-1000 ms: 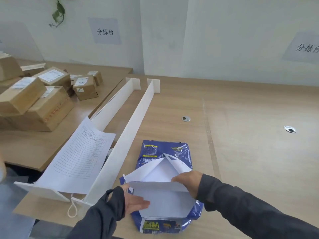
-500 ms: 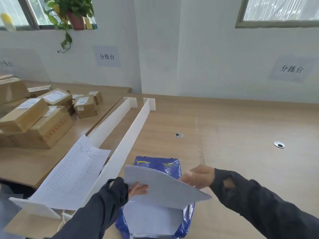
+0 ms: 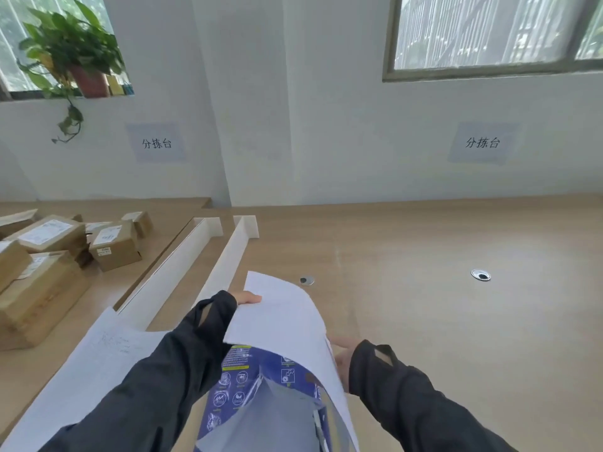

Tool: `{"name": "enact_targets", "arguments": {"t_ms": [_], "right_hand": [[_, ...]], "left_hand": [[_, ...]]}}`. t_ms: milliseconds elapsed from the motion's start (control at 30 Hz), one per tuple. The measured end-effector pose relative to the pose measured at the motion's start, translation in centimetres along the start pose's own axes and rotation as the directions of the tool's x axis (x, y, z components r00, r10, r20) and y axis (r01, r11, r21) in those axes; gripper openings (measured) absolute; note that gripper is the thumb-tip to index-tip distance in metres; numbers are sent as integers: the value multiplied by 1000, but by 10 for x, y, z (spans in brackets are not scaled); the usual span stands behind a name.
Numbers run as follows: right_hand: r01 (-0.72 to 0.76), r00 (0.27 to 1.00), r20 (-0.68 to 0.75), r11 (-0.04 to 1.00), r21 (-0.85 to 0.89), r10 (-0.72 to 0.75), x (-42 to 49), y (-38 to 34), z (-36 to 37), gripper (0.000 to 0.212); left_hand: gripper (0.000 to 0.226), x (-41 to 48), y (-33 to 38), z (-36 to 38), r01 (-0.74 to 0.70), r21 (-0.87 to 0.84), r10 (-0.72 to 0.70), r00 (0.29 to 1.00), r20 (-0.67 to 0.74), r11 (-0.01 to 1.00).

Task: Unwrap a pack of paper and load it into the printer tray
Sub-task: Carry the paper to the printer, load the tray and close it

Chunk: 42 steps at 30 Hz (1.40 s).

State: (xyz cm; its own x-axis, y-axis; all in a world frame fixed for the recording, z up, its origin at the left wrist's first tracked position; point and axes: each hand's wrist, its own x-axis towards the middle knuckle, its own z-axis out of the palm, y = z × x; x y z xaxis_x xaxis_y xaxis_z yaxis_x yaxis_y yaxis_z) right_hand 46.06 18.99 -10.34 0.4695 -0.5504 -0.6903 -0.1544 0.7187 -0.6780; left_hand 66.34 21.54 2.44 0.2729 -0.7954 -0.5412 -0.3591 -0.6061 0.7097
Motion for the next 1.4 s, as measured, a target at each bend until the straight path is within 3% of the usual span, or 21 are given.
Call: {"name": "enact_targets", "arguments": {"t_ms": [67, 167, 267, 367, 500, 633, 767, 967, 1067, 1200, 1400], "right_hand": [[71, 994, -78, 997, 13, -70, -4, -22, -6, 37], [124, 942, -305, 989, -75, -141, -20, -57, -28, 18], [119, 884, -440, 986, -119, -160, -37, -72, -67, 46], [274, 781, -536, 947, -167, -321, -62, -75, -104, 47], [422, 639, -664, 898, -121, -390, -96, -49, -152, 71], [469, 576, -733, 881, -68, -363, -132, -21, -209, 54], [480, 504, -796, 875, -62, -334, -171, 2, -283, 41], [479, 428, -857, 876, -53, -286, -241, 29, -407, 36], [494, 415, -868, 868, -37, -273, -281, 46, -471, 36], [505, 405, -875, 862, -27, -264, -334, 58, -548, 41], [533, 394, -876, 845, -29, -279, -393, 68, -647, 40]], "left_hand": [[43, 8, 9, 2, -60, 51, 58, 998, 31, 997], [41, 15, 37, 10, -110, -50, 113, 991, 68, 993], [39, 29, 57, 31, -226, -27, 228, 970, 89, 974], [51, 52, 70, 66, -368, -35, 369, 918, 142, 929], [49, 74, 85, 127, -464, 22, 443, 858, 259, 886], [43, 71, 103, 201, -503, 50, 457, 819, 348, 863], [68, 55, 136, 282, -549, 19, 490, 761, 425, 836], [42, 27, 185, 423, -508, -90, 493, 755, 432, 857], [62, -1, 209, 492, -490, -130, 496, 760, 420, 862], [39, -26, 242, 582, -495, -134, 502, 757, 419, 859], [40, -33, 299, 691, -513, -130, 512, 734, 447, 849]]}}
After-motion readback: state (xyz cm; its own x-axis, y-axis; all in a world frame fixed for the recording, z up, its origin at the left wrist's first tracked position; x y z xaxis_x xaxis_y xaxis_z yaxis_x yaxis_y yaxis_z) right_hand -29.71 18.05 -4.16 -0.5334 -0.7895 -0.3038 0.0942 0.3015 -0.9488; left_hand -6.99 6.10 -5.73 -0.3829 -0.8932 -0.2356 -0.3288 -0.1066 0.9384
